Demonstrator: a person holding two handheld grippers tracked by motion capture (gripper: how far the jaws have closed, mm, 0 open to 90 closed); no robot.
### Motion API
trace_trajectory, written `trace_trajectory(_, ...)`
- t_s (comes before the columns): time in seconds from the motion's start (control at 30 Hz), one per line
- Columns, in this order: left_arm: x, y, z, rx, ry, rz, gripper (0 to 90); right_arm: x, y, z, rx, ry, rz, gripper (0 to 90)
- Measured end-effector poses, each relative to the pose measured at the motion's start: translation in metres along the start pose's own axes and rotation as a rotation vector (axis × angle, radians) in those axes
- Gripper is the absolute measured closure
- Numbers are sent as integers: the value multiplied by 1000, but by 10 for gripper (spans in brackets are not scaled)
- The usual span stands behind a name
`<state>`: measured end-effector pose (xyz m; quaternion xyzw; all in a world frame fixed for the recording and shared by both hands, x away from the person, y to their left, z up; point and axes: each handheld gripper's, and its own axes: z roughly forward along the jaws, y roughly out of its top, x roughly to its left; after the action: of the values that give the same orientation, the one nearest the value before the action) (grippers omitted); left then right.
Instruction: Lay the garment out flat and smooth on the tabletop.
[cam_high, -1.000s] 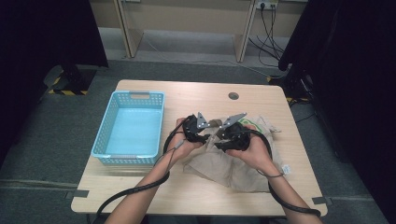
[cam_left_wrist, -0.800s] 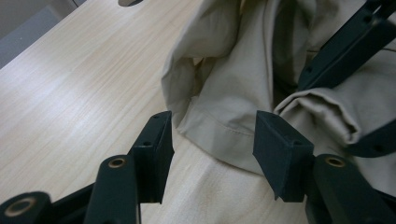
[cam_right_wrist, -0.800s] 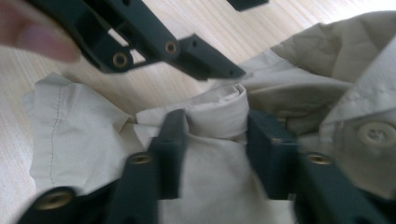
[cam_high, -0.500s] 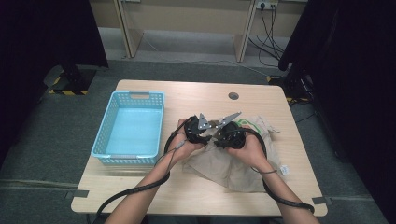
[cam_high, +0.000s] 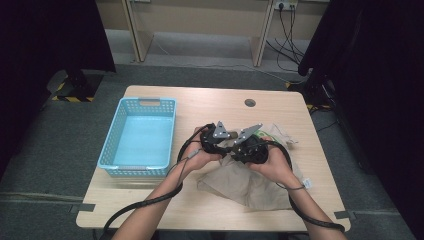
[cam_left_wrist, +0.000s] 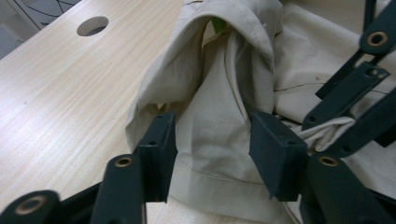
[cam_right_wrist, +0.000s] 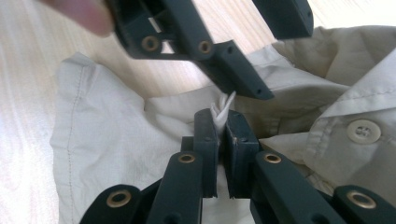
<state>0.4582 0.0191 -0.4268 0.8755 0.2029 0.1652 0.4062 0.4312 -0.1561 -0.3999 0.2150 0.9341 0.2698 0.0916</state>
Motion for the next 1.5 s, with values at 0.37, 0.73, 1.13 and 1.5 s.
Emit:
trace_trajectory(0.37,-6,7,3,20,-33,42,530,10,0,-4,-9,32,-71,852)
trace_trajectory(0.73,-6,5,14,59,-41,16,799,21,-1,-7,-24,55,-119,852)
trace_trajectory(1.13,8,25,-2,37,83,57,860,31,-7,-24,-98,126,-163,852)
trace_trajectory(1.5,15,45,2,44,142,91,859,58,2,-25,-129,249,-264,852)
